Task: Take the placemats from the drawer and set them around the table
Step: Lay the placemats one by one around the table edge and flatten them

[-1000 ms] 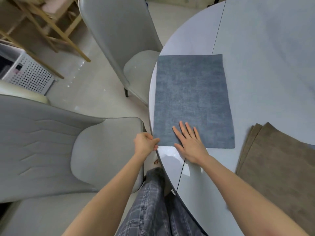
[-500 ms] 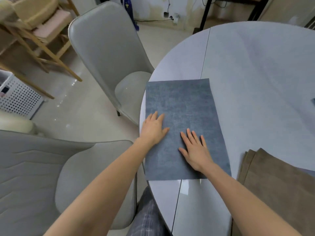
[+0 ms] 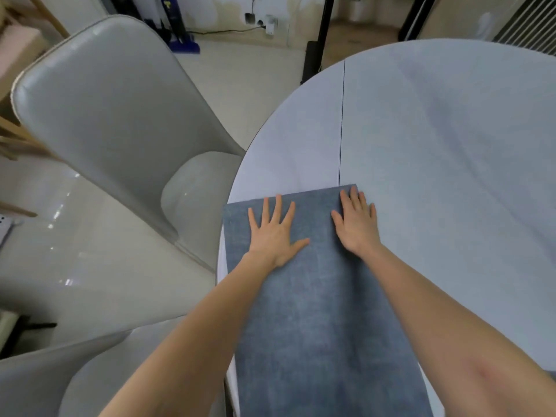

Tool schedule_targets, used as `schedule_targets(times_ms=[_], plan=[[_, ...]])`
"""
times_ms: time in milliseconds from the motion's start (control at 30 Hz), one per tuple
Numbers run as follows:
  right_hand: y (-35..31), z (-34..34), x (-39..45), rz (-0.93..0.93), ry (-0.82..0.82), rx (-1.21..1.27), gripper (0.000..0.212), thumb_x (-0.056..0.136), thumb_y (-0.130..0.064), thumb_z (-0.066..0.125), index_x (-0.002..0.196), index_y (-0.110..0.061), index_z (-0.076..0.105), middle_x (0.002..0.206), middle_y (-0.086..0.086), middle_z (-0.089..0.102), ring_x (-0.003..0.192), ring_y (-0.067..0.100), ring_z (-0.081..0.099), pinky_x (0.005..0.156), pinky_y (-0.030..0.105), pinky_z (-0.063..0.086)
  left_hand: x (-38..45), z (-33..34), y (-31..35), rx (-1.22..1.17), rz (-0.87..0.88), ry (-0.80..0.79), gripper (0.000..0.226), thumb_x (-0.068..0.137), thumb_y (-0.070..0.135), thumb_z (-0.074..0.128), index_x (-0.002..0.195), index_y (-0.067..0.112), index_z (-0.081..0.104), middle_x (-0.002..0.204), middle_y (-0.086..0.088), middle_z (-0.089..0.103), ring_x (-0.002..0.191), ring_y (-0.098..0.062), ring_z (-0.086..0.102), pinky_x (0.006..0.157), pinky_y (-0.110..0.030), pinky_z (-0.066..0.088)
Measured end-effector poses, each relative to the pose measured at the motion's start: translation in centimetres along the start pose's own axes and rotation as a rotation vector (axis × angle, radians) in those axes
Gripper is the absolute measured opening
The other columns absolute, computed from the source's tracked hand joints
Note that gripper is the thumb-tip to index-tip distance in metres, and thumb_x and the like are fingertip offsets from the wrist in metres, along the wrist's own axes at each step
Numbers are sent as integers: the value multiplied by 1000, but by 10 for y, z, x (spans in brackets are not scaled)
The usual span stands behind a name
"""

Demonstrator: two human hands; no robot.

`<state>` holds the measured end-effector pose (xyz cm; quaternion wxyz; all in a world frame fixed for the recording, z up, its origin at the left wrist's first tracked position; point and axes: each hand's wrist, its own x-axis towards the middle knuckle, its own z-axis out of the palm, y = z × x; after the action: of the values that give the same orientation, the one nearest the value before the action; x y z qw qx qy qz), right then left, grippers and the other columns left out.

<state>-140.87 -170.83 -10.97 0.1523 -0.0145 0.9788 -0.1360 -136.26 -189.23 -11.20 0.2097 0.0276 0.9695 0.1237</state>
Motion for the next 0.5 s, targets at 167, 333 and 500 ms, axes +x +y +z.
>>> schedule_targets(times_ms=[167,333,500], plan=[[6,-21,30,217,241,527,33,94,-20,52,125,-8,56,118,15,57,110,30,53,93,30,39,20,3,12,-6,-6,-51,105,77,83,34,149,31,-24,152,-5,-38,138,-39,-36,107,-67,-19],[0,-35,51,524,109,865,43,94,-27,51,56,-14,37,57,0,33,55,17,32,49,30,23,20,8,9,13,-8,-42,105,76,85,29,147,32,-27,151,-4,-40,137,-38,-37,105,-65,-22],[-8,-33,57,702,193,1013,42,85,-14,50,53,-18,24,54,-2,26,50,14,24,49,27,19,22,8,9,10,-3,-45,106,76,85,30,147,32,-27,152,-5,-39,137,-38,-37,104,-64,-23]])
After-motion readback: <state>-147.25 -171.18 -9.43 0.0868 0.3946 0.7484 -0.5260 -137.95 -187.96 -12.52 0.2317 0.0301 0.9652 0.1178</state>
